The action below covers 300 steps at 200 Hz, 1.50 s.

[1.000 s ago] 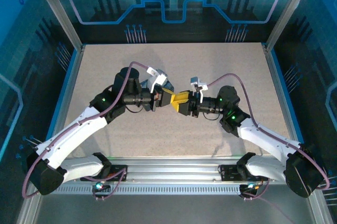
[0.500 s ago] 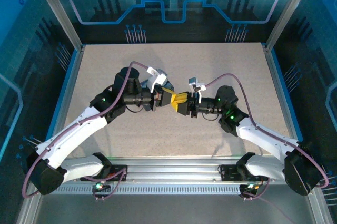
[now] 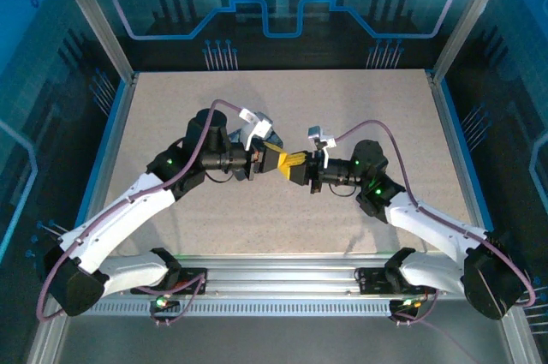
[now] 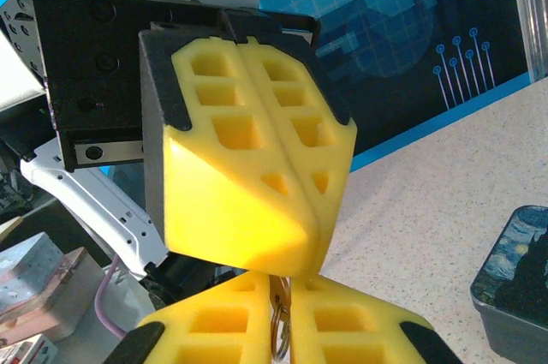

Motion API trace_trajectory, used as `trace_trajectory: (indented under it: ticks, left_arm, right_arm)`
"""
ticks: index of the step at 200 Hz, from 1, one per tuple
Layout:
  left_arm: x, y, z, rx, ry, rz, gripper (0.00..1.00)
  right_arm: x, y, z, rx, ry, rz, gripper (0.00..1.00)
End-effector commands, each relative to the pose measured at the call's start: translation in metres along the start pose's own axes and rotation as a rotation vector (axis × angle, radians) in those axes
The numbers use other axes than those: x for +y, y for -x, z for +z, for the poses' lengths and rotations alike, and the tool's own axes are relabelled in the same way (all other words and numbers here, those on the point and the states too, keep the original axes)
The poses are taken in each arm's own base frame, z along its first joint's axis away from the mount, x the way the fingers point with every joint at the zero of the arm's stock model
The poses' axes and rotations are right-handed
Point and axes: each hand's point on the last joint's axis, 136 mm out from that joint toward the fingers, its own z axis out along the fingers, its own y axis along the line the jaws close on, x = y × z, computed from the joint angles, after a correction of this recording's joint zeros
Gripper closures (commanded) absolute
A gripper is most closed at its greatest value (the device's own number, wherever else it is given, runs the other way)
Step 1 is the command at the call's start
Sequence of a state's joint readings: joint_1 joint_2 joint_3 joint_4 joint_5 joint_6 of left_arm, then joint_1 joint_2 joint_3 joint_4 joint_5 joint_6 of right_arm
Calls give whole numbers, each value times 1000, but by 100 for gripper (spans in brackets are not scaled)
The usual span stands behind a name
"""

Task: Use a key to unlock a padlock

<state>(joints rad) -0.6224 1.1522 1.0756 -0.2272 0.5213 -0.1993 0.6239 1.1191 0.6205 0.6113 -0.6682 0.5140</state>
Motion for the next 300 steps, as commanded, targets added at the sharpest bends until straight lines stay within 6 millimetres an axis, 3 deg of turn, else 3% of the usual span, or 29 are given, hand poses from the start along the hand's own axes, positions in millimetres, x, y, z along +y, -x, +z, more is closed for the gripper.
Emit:
trace_trajectory:
  ticks: [1,43,67,85,106,121,140,179,212,260,300]
  left_arm:
    - [-3,9,-3,-19,-13,35,100]
    - [-3,9,-3,-18,-10,38,100]
    - [-3,12,-5,-25,-6,42,100]
    - [-1,15,-6,-37,10,42,70]
    - [10,19,-9,-60,60,22,52]
    - [27,22,-13,-80,121,-21,40]
    - [54,20,-16,-92,194,-94,32]
    - [132,-5,-9,-23,453,-175,20]
    - [188,-19,11,60,575,-229,18]
    - [235,-27,42,149,647,-248,17]
    - [254,-36,69,217,625,-280,19]
  right_arm:
    - [6,1,-1,-8,0,-25,91]
    - [4,-2,-2,6,-8,-23,100]
    - [1,-5,-2,18,-31,-16,100]
    - [-4,-8,-4,25,-61,-6,100]
    - [-15,-14,-8,48,-133,8,100]
    - [-24,-21,-12,70,-195,21,100]
    - [-37,-28,-20,93,-280,31,100]
    - [-71,-52,-45,172,-520,97,100]
    - [-85,-61,-64,168,-622,138,100]
    - [-90,-71,-83,188,-702,156,100]
    - [-93,-81,-92,209,-738,175,100]
